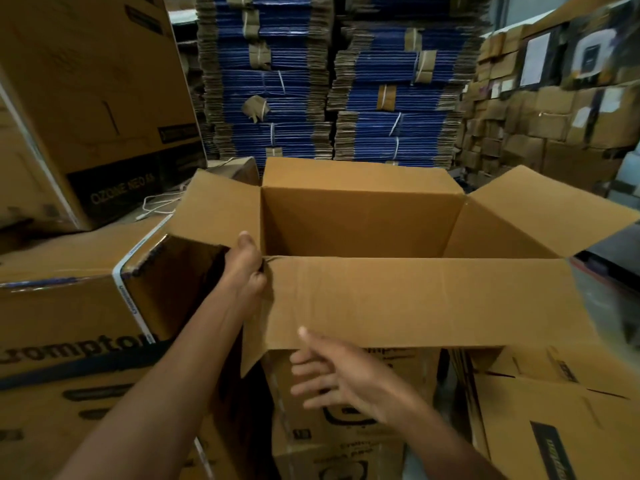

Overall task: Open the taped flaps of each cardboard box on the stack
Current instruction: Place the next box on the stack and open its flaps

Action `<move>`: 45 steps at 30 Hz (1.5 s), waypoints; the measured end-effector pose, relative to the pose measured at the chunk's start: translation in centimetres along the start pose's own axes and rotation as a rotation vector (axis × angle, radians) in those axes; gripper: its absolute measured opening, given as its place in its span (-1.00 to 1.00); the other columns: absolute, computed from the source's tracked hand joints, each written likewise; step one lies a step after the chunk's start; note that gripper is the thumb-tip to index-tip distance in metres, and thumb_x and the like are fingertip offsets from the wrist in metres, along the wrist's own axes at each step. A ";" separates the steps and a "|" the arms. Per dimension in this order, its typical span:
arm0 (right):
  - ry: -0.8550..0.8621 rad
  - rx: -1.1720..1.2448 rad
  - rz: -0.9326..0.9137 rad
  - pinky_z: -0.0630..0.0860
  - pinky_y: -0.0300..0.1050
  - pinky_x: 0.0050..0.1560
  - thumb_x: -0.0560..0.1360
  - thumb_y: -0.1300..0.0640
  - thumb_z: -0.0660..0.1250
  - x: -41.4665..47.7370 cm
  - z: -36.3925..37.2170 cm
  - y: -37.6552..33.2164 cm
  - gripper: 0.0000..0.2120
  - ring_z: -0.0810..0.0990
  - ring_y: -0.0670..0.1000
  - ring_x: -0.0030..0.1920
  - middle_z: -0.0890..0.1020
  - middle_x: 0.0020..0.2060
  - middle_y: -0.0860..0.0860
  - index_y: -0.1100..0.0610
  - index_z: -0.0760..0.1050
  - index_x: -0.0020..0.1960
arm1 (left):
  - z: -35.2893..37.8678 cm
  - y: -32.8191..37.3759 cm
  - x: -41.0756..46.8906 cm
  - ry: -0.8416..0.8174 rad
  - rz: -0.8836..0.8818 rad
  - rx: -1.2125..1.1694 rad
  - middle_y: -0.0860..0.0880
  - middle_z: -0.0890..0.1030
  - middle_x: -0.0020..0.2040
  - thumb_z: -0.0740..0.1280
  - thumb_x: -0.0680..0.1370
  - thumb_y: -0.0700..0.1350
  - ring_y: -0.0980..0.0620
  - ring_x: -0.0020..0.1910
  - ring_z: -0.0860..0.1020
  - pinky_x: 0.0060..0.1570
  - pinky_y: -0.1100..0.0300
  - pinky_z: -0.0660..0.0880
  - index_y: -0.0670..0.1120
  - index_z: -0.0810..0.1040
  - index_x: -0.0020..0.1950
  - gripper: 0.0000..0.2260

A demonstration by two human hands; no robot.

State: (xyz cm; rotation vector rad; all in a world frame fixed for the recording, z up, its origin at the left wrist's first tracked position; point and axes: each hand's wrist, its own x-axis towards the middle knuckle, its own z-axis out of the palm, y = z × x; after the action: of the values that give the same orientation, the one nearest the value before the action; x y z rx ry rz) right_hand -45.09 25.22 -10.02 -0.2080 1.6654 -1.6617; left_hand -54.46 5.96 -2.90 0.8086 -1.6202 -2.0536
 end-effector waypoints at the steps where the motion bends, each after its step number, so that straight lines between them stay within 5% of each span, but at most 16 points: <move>1: -0.047 0.162 0.018 0.52 0.13 0.35 0.32 -0.37 0.46 0.5 0.6 1.1 0.01 0.62 0.09 0.26 0.49 0.42 0.10 0.14 0.26 0.58 | 0.6 0.1 -0.4 -0.014 -0.013 -0.022 -0.21 0.62 0.18 0.14 0.69 0.08 -0.23 0.08 0.63 0.11 -0.14 0.62 -0.24 0.48 0.37 -0.56; 4: 0.047 0.671 -0.193 0.35 0.22 0.47 0.11 -0.33 0.65 1.4 2.2 2.8 0.34 0.40 0.09 0.47 0.32 0.48 -0.13 0.04 0.01 0.65 | 2.4 0.4 -1.5 -0.075 -0.041 -0.076 -0.20 0.63 0.15 0.14 0.70 0.08 -0.22 0.06 0.65 0.03 -0.13 0.65 -0.21 0.46 0.36 -0.58; 8: 0.388 0.944 -0.436 0.38 0.26 0.44 0.37 -0.15 0.47 2.5 3.5 2.8 0.00 0.42 0.14 0.45 0.49 0.32 -0.09 -0.08 0.01 0.65 | 4.2 0.8 -2.9 -0.179 -0.039 -0.118 -0.16 0.64 0.05 0.14 0.72 0.01 -0.16 -0.01 0.66 0.06 -0.10 0.65 -0.16 0.50 0.20 -0.73; 10: 0.471 1.045 -0.539 0.41 0.23 0.42 0.42 -0.12 0.41 1.8 2.1 1.8 -0.19 0.54 0.15 0.33 0.58 0.31 0.03 -0.03 0.20 0.60 | 3.8 0.9 -3.4 -0.196 -0.038 -0.071 -0.15 0.64 -0.03 0.14 0.72 -0.02 -0.12 -0.11 0.65 -0.08 -0.01 0.65 -0.16 0.50 0.11 -0.76; 13: 0.501 1.068 -0.674 0.57 0.10 0.17 0.49 -0.08 0.36 0.5 -2.0 -0.2 -0.67 0.67 0.13 0.07 0.72 0.02 0.08 0.04 0.59 0.19 | 1.9 0.7 -3.8 -0.240 -0.041 0.014 -0.17 0.64 -0.05 0.16 0.72 -0.01 -0.12 -0.13 0.66 -0.18 0.01 0.64 -0.19 0.50 0.18 -0.73; 16: 0.471 1.063 -0.753 0.55 0.02 -0.01 0.47 0.10 0.37 0.7 -4.4 -1.6 -0.87 0.66 0.12 -0.09 0.70 -0.15 0.08 0.12 0.68 -0.14 | -0.1 0.5 -4.1 -0.344 -0.070 0.191 -0.24 0.64 0.09 0.16 0.72 0.08 -0.26 0.06 0.63 0.08 -0.37 0.57 -0.20 0.50 0.26 -0.63; 19: 0.429 0.983 -0.735 0.51 -0.06 -0.17 0.53 0.22 0.24 2.2 -5.4 -2.9 -0.86 0.60 0.09 -0.19 0.60 -0.21 0.09 0.17 0.52 -0.18 | -1.4 1.1 -4.8 -0.464 -0.063 0.340 -0.23 0.56 0.24 0.14 0.73 0.09 -0.33 0.16 0.55 -0.06 -0.55 0.51 -0.18 0.42 0.36 -0.62; 23: 0.357 0.853 -0.721 0.46 -0.02 -0.16 0.57 0.11 0.20 3.0 -6.4 -6.1 -0.85 0.58 0.10 -0.18 0.58 -0.22 0.09 0.17 0.46 -0.08 | -2.5 1.5 -5.7 -0.631 -0.013 0.463 -0.12 0.53 0.32 0.15 0.71 0.09 -0.31 0.20 0.56 -0.17 -0.50 0.55 0.09 0.25 0.57 -0.58; 26: 0.367 0.747 -0.691 0.45 -0.01 -0.13 0.55 -0.01 0.25 3.3 -6.5 -8.8 -0.80 0.57 0.10 -0.18 0.59 -0.24 0.08 0.12 0.50 -0.07 | -3.1 2.0 -6.3 -0.710 -0.045 0.449 -0.07 0.50 0.36 0.20 0.67 0.12 -0.28 0.28 0.53 -0.08 -0.55 0.52 0.24 0.25 0.54 -0.58; 30: 0.400 0.496 -0.729 0.51 0.02 -0.07 0.60 -0.19 0.20 4.0 -6.7 -11.2 -0.62 0.60 0.07 -0.20 0.61 -0.29 0.05 0.09 0.54 -0.11 | -4.4 1.9 -5.5 -0.877 -0.026 0.606 0.02 0.15 0.64 0.40 0.52 0.26 -0.30 0.58 0.15 0.23 -0.62 0.26 0.40 0.12 0.57 -0.31; 33: 0.357 0.471 -0.715 0.55 -0.03 -0.11 0.60 -0.27 0.20 4.0 -6.9 -12.3 -0.53 0.61 0.07 -0.25 0.61 -0.31 0.06 0.12 0.55 -0.12 | -5.1 0.6 -4.9 -0.994 0.148 0.685 0.09 0.43 0.48 0.63 0.31 0.18 -0.09 0.40 0.50 0.23 -0.31 0.53 0.32 0.19 0.58 -0.06; 35: 0.329 0.434 -0.712 0.59 -0.04 -0.15 0.62 -0.28 0.18 4.1 -6.7 -13.0 -0.48 0.64 0.07 -0.26 0.63 -0.31 0.08 0.14 0.57 -0.17 | -4.5 -0.6 -5.0 -0.858 0.276 0.650 0.10 0.66 0.23 0.61 0.39 0.07 -0.01 0.20 0.65 0.13 -0.12 0.63 0.15 0.45 0.43 -0.34; 38: 0.288 0.432 -0.676 0.65 0.05 -0.08 0.58 -0.40 0.15 4.5 -6.4 -13.8 -0.35 0.67 0.12 -0.18 0.65 -0.23 0.14 0.19 0.60 -0.12 | -3.1 -1.8 -5.0 -0.546 0.438 0.674 0.03 0.71 -0.04 0.44 0.53 0.18 -0.07 0.01 0.67 -0.01 0.03 0.64 0.10 0.64 0.11 -0.76; 42: 0.306 0.315 -0.699 0.45 0.06 0.25 0.61 -0.40 0.05 5.2 -6.1 -12.6 -0.30 0.56 0.06 0.17 0.62 0.19 0.04 0.08 0.45 0.48 | -0.5 -1.8 -5.8 -0.353 0.520 0.619 -0.15 0.62 -0.19 0.20 0.63 0.26 -0.16 -0.25 0.57 -0.29 0.00 0.46 -0.17 0.61 0.01 -0.50; 44: 0.496 0.164 -0.759 0.41 0.06 0.32 0.65 -0.20 0.18 4.8 -4.5 -10.9 -0.52 0.50 -0.01 0.31 0.55 0.35 -0.02 0.01 0.46 0.46 | 1.2 -1.2 -6.2 -0.290 0.553 0.585 -0.19 0.65 -0.17 0.13 0.68 0.22 -0.11 -0.27 0.57 -0.32 0.02 0.46 -0.18 0.60 -0.06 -0.49; 45: 0.580 0.103 -0.830 0.48 0.02 0.26 0.64 -0.05 0.28 4.3 -3.6 -9.9 -0.68 0.56 -0.06 0.23 0.60 0.26 -0.04 0.03 0.54 0.34 | 2.1 -0.8 -6.4 -0.277 0.549 0.543 -0.18 0.65 -0.17 0.11 0.70 0.19 -0.08 -0.26 0.56 -0.30 0.05 0.45 -0.17 0.60 -0.09 -0.50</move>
State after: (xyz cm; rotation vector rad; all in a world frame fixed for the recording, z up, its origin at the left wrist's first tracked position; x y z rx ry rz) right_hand -54.09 24.05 -3.16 -0.4407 2.0562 -2.6071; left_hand -51.04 11.75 -2.05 0.1787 -2.2879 -1.3967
